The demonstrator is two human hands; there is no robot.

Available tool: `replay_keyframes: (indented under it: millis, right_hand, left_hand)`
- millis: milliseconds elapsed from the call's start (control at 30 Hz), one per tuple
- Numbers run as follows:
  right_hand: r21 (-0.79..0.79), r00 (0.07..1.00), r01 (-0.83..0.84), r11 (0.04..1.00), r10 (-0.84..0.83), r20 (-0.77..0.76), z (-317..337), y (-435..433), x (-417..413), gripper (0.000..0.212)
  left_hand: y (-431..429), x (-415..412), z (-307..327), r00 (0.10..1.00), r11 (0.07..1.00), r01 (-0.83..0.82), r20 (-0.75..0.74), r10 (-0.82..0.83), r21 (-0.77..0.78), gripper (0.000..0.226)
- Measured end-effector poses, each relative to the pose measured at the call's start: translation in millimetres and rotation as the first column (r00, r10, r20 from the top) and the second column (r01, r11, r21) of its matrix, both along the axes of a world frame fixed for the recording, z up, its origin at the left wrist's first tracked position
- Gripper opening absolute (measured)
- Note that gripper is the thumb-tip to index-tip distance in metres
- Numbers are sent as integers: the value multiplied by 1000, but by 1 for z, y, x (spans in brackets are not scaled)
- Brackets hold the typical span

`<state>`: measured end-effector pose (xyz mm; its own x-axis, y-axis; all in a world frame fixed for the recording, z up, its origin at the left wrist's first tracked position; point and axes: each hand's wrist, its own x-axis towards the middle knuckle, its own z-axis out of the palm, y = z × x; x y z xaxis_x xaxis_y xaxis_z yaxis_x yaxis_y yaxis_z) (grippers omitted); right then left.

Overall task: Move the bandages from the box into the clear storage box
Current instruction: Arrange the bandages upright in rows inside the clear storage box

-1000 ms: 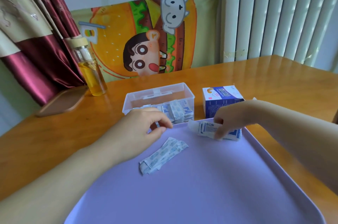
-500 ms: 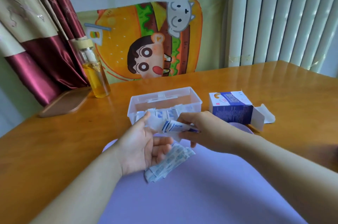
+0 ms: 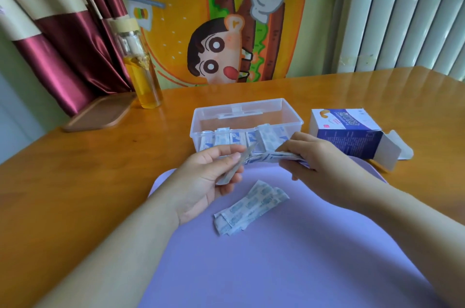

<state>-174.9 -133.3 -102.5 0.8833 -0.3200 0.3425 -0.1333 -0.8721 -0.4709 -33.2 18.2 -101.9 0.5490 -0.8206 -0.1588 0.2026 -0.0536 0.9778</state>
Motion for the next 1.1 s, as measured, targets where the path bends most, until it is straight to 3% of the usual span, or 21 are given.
replay_keyframes:
  millis: [100,167,300,433,567,667,733,833,1033,1100]
  right_hand:
    - [51,995,86,995,-88,41,0,-4,-3,13]
    - [227,986,142,963,-159,56,3,-9,-6,14]
    - [627,985,107,771,-169,40,5,-14,-9,6]
    - [782,994,46,621,-109,28,3,-13,-8,6]
    - [866,1000,-28,498,8,28,6,-6,-8,12]
    - [910,989,-92,405,144,35,7,10,-5,10]
    - [910,973,-103,401,232,8,5,19,-4,13]
    - [899,951,-102,425,308,-38,-1,25,-2,17]
    - [746,986,-48,664,153,-73,-9,22,3,28]
    - [716,991,-34,697,119,-68,-7,22,2,23]
  left_hand:
    - [2,1,1,999,999,-36,31,36,-21,15]
    - [2,3,-1,991,999,-43,122,45,-20,16]
    - [3,3,-8,903,997,-20,429,-15,77,18]
    - [3,0,-9,813,992,-48,582,-30,119,20]
    - [5,-3,-5,797,988,-26,599,-73,155,24]
    - [4,-11,0,873,992,84,472,-119,94,24]
    - [4,-18,0,915,985,165,366,-172,50,37]
    - [3,-27,2,939,985,167,301,-170,34,35]
    - [-1,-26,-2,935,999,15,352,-31,49,16]
    - [0,-26,-2,927,999,7,374,-26,54,12]
